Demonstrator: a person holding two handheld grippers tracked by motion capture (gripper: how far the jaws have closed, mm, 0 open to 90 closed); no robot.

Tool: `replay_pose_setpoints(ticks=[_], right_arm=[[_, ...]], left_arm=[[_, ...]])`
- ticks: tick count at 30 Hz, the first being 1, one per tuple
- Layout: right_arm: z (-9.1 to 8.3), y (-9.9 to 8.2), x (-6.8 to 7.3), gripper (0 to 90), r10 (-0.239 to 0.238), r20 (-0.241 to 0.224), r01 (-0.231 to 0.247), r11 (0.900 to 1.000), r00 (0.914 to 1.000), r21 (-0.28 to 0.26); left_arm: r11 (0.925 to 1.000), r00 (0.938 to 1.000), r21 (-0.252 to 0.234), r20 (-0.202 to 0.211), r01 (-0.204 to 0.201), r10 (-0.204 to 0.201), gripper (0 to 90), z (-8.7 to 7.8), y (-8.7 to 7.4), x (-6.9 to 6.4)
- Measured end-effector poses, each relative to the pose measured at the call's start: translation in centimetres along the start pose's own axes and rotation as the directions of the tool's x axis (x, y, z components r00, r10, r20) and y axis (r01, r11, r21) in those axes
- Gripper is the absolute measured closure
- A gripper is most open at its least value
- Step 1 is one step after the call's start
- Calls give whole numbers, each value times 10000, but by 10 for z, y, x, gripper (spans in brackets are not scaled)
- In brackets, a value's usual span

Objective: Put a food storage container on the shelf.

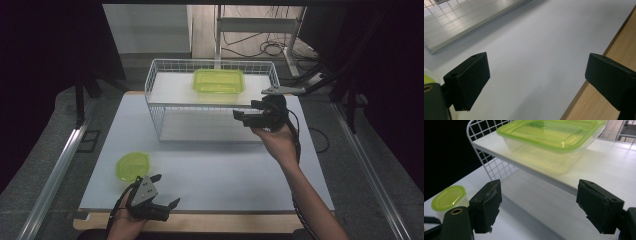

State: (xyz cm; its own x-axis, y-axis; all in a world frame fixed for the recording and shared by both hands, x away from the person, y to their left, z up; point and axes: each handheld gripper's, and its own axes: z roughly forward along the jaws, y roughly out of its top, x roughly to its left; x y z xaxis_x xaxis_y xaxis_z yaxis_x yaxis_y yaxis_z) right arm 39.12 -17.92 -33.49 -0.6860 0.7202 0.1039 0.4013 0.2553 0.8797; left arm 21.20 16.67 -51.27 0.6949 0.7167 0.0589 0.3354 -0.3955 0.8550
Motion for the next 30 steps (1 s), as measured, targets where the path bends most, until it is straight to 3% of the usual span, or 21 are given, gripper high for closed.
replay_pose_setpoints(ticks=[9,13,22,30], right_arm=[[-7,-25,13,170,-572,-218,576,9982,9981,157],[-9,-40,16,153,-566,-355,573,9982,9978,193],[-17,-76,21,119,-477,-481,491,9983,9977,302],[-21,-109,31,91,-819,-500,852,9940,9954,684]], left_arm=[[9993,9999,370,-167,-19,25,58,-1,1,1],[9988,9995,395,-132,296,-291,61,-4,2,4],[9969,9982,510,-80,595,-592,64,-6,3,8],[9962,9988,757,-255,439,-421,58,-6,3,7]])
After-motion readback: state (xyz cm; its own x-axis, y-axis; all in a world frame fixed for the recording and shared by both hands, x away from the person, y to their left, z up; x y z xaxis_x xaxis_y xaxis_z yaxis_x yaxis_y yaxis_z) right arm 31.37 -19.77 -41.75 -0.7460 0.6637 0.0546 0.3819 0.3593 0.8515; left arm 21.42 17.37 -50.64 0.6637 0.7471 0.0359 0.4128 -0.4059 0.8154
